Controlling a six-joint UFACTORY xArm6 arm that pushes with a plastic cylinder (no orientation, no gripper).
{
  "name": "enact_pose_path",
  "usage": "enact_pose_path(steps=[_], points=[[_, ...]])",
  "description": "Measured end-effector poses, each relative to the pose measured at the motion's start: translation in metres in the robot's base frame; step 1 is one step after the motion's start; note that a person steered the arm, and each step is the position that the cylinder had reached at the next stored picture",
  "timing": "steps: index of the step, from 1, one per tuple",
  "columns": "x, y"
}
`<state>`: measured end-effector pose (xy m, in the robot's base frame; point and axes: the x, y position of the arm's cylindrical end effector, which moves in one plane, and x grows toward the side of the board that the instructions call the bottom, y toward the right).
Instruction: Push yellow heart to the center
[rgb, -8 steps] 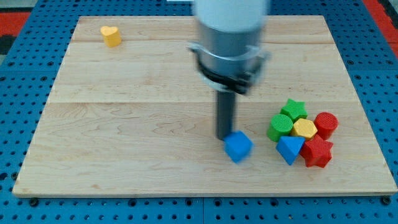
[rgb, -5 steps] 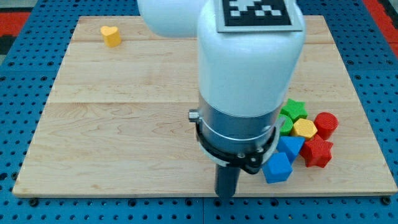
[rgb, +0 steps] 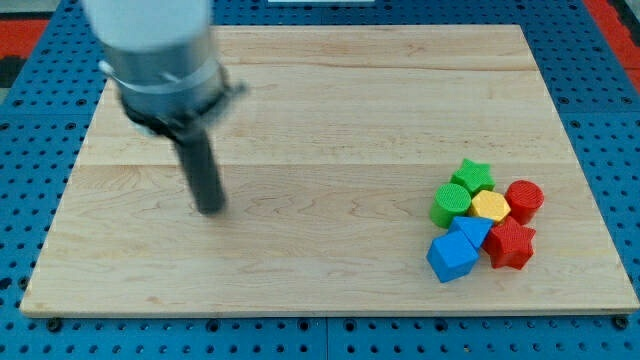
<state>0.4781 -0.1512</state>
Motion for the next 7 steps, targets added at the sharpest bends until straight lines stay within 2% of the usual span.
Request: enact_pose_path(steps=[1, 2, 3, 4, 5, 6, 7], points=[[-0.03, -0.05], [-0.03, -0.05], [-0.06, -0.135], [-0.098, -0.153], [-0.176, -0.153], [-0.235, -0.142], [-0.22, -0.044]])
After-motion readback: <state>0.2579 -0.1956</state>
